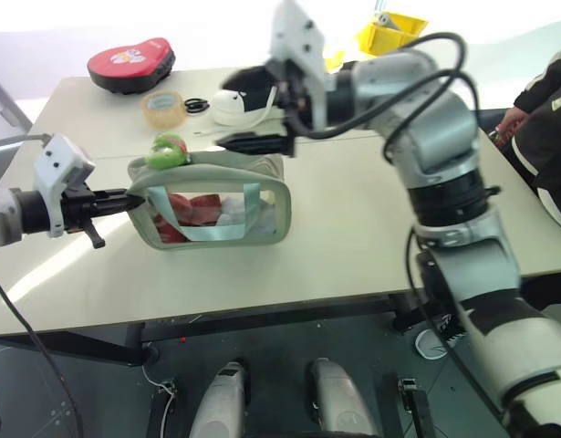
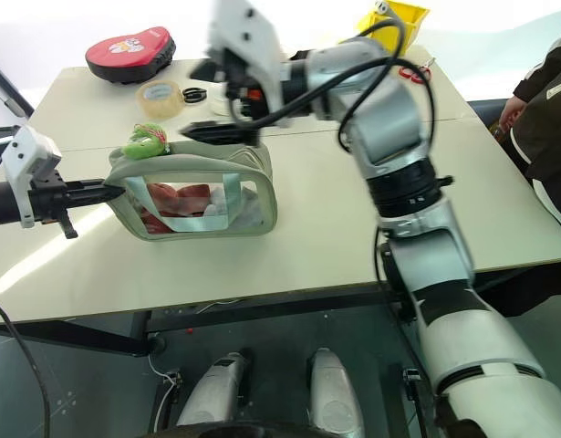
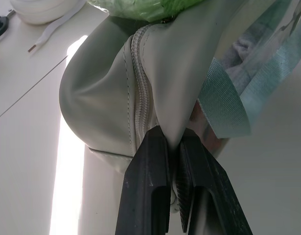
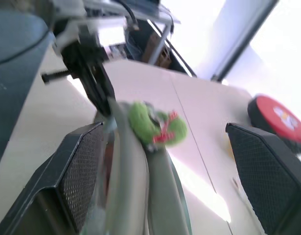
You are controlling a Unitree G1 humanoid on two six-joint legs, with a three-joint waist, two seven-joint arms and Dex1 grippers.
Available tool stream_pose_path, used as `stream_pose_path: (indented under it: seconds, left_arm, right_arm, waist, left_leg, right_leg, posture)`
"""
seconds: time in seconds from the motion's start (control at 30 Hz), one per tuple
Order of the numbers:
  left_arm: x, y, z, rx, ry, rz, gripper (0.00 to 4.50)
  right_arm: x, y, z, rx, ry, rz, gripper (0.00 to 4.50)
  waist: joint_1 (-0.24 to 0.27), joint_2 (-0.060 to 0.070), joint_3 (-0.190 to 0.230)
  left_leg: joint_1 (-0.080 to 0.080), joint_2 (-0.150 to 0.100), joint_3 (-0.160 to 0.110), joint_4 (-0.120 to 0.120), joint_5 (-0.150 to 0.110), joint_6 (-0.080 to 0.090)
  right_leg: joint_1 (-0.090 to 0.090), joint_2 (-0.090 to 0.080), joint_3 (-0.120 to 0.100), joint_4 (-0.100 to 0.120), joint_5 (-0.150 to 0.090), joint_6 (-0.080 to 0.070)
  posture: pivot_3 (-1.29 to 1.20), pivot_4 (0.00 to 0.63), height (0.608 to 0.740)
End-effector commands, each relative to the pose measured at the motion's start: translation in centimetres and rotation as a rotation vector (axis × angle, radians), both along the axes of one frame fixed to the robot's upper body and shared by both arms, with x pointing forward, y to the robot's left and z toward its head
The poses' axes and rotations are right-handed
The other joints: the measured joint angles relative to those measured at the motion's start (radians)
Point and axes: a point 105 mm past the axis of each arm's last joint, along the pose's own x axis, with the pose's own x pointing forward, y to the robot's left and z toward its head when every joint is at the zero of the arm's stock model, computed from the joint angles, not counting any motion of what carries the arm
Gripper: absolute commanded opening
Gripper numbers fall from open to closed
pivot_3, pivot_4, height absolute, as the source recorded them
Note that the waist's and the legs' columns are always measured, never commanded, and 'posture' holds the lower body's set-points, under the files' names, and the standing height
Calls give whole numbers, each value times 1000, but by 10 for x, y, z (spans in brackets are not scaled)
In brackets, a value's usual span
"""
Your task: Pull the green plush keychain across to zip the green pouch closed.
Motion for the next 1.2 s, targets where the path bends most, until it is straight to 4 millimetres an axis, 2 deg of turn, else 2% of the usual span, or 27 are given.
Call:
stream_pose_path:
  seconds: [0.03,0.2,0.33,0.43,0.57,0.6,0.67,0.8,0.9,1.03,1.2]
  left_arm:
    - [0,-4,12,21,-54,-25,0]
    - [1,-8,11,26,-53,-42,0]
    - [0,-9,9,25,-53,-40,0]
    - [-2,-8,9,20,-54,-33,0]
    - [-2,-9,12,0,-63,-28,0]
    - [-2,-9,12,0,-64,-28,0]
    - [-2,-9,12,0,-65,-27,0]
    - [-1,-10,12,-2,-67,-24,0]
    - [0,-9,11,-4,-66,-19,0]
    - [-1,-8,9,-4,-59,-15,0]
    - [1,-9,8,-3,-53,-18,0]
  right_arm:
    - [-1,29,-5,-3,-79,14,4106]
    - [12,59,-25,-48,-124,-4,4106]
    - [27,69,-36,-49,-94,-47,4106]
    - [27,73,-37,-47,-86,-34,3410]
    - [27,73,-37,-49,-86,-24,1432]
    - [28,72,-36,-47,-91,-29,817]
    - [30,71,-34,-43,-97,-39,37]
    - [42,54,-18,4,-109,-107,37]
    - [55,17,-3,56,-91,-191,37]
    - [61,-30,8,88,-69,-294,37]
    - [58,-78,2,58,-44,-415,37]
  waist:
    - [1,0,0]
    - [4,0,0]
    - [3,0,0]
    - [2,0,0]
    - [2,0,0]
    - [1,0,0]
    - [0,0,0]
    - [-1,0,0]
    - [6,0,0]
    - [13,0,0]
    - [12,0,0]
  left_leg:
    - [0,0,0,0,0,0]
    - [0,0,0,0,0,0]
    - [0,0,-1,0,0,0]
    - [0,0,-1,0,0,0]
    - [0,0,-1,0,0,0]
    - [0,0,-1,0,0,0]
    - [0,0,-1,0,0,0]
    - [0,0,-1,0,0,0]
    - [0,0,-1,0,0,0]
    - [0,0,-1,0,0,0]
    - [0,0,-1,0,0,0]
  right_leg:
    - [0,0,0,0,0,0]
    - [0,0,0,0,0,0]
    - [0,1,0,0,0,0]
    - [0,1,0,0,0,0]
    - [0,1,0,0,0,0]
    - [0,1,0,0,0,0]
    - [0,1,0,0,0,0]
    - [0,1,0,0,0,0]
    - [0,1,0,0,0,0]
    - [0,1,0,0,0,0]
    - [0,1,0,1,0,0]
  posture:
    - [0,150,740]
    - [0,150,740]
    - [0,150,740]
    - [0,150,740]
    - [0,150,740]
    - [0,150,740]
    - [0,150,740]
    - [0,150,740]
    - [0,150,740]
    - [0,150,740]
    - [0,150,740]
